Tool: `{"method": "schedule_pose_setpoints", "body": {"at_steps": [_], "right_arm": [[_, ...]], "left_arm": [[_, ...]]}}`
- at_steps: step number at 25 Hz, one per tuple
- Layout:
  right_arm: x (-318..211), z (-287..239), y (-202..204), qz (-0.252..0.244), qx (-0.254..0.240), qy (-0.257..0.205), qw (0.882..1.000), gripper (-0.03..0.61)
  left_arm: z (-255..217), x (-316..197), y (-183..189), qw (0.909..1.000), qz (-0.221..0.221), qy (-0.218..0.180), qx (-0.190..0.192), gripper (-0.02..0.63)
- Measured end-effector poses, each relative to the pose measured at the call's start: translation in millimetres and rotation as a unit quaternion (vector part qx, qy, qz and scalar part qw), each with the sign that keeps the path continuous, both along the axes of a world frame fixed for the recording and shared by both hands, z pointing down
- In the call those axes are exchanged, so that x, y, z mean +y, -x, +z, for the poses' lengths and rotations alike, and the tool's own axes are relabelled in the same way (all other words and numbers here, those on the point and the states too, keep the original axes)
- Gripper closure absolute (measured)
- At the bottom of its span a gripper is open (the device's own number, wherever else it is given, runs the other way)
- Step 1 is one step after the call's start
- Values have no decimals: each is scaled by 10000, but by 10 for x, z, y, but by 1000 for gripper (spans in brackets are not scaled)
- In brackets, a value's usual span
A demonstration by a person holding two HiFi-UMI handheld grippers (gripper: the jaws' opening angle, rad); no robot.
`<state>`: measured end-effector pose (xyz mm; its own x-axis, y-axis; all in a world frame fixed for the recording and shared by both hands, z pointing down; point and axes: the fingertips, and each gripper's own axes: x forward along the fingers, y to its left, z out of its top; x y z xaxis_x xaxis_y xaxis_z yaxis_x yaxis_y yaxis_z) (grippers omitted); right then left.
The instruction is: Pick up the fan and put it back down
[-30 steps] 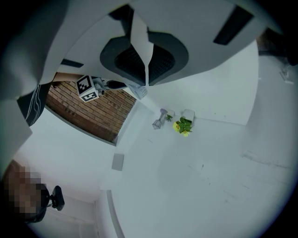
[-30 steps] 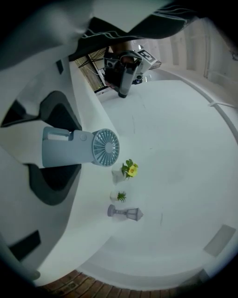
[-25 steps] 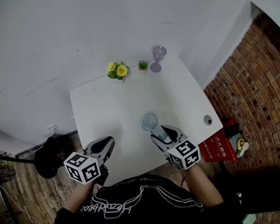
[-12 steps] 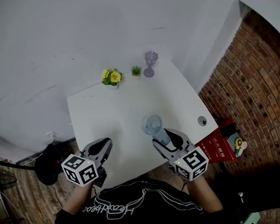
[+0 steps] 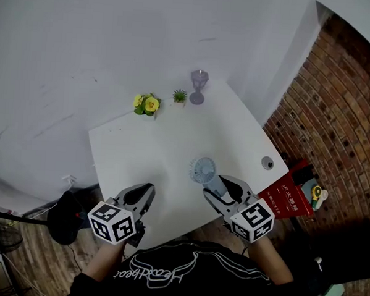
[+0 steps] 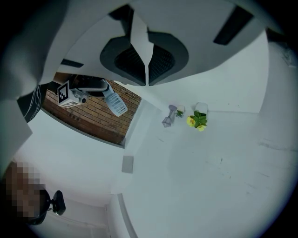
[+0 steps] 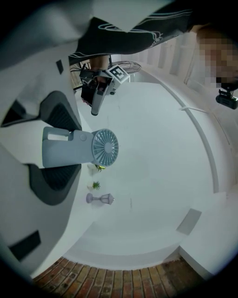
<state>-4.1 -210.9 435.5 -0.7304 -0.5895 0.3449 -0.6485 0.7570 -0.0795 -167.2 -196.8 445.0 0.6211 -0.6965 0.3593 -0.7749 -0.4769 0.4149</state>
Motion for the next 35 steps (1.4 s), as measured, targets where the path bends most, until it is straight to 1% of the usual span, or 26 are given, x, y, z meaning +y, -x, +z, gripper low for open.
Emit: {"method": "schedule_pose_setpoints", "body": {"at_steps": [7, 11, 17, 24, 27, 30, 35], "right_arm": [[-134, 301, -45, 73, 515, 174, 9985, 359], [-217, 611, -3, 89, 882, 486, 9949, 359], [-307, 1132, 80, 28, 1408, 877, 9861, 359], [-302, 1675, 69, 5, 1942, 1307, 9722, 359], [-300, 1798, 46, 45, 2021, 1402, 9693, 359], [-325, 1842, 34, 94, 2051, 1383, 9689, 359], [-325, 1892, 43, 33, 2148, 1352, 9672, 357]], "left_arm": [[-1, -4, -96, 9999, 77, 8, -68, 568], [33, 43, -62, 9999, 70, 88, -103, 568], [70, 67, 64, 9999, -43, 118, -64, 568], [173, 70, 153, 9997, -130, 201, -30, 568], [159, 85, 169, 9997, -161, 178, 21, 568], [117, 124, 198, 9997, -185, 154, 10, 568], [75, 161, 240, 9996, -275, 106, 35, 568]]}}
